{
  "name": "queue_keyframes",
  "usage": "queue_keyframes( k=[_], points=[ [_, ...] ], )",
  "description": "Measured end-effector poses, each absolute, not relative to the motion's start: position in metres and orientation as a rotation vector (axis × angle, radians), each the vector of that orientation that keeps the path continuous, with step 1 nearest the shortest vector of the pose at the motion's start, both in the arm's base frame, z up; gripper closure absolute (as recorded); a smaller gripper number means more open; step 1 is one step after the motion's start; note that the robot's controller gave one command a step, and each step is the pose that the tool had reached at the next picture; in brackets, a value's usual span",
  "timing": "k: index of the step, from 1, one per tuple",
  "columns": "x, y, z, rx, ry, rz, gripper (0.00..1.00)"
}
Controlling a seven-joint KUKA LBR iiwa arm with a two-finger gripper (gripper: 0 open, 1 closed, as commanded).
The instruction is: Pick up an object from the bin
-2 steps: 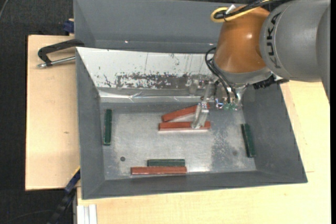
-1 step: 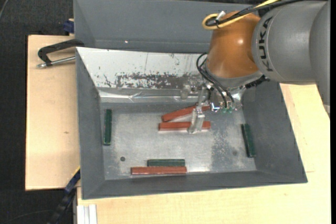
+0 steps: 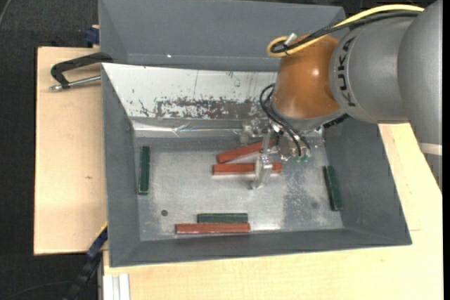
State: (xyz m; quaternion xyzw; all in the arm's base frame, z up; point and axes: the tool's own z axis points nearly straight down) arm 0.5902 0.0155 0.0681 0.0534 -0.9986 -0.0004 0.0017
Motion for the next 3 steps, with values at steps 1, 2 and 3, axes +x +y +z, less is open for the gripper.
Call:
queue_keyframes(
  k=[1,2,3],
  points=[
    [0.591,0.016,0.069,0.167,-3.138,-0.002,0.00],
    [0.591,0.016,0.069,0.168,-3.138,-0.001,1.00],
    [0.593,0.017,0.109,0.168,-3.147,-0.001,1.00]
  ],
)
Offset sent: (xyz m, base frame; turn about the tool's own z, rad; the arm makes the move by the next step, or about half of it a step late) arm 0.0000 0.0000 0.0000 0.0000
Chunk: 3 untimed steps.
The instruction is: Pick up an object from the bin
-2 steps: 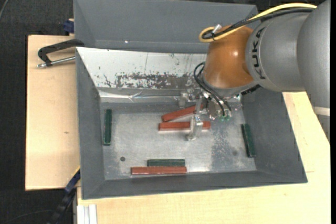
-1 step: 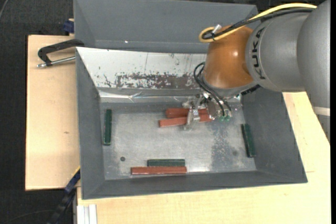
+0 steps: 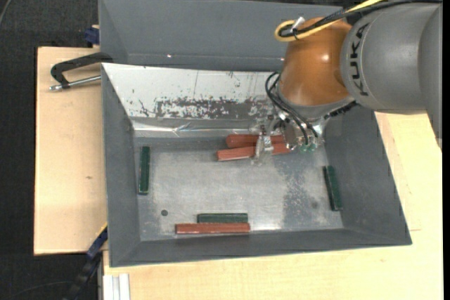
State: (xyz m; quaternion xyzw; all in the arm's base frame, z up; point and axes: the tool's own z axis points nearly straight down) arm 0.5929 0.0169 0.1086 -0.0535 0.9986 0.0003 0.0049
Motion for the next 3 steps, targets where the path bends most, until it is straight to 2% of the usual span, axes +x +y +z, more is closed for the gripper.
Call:
queue_keyframes(
  k=[2,3],
  points=[
    [0.597,0.018,0.148,-0.167,3.129,0.001,1.00],
    [0.599,0.018,0.195,-0.167,3.125,0.000,1.00]
  ],
)
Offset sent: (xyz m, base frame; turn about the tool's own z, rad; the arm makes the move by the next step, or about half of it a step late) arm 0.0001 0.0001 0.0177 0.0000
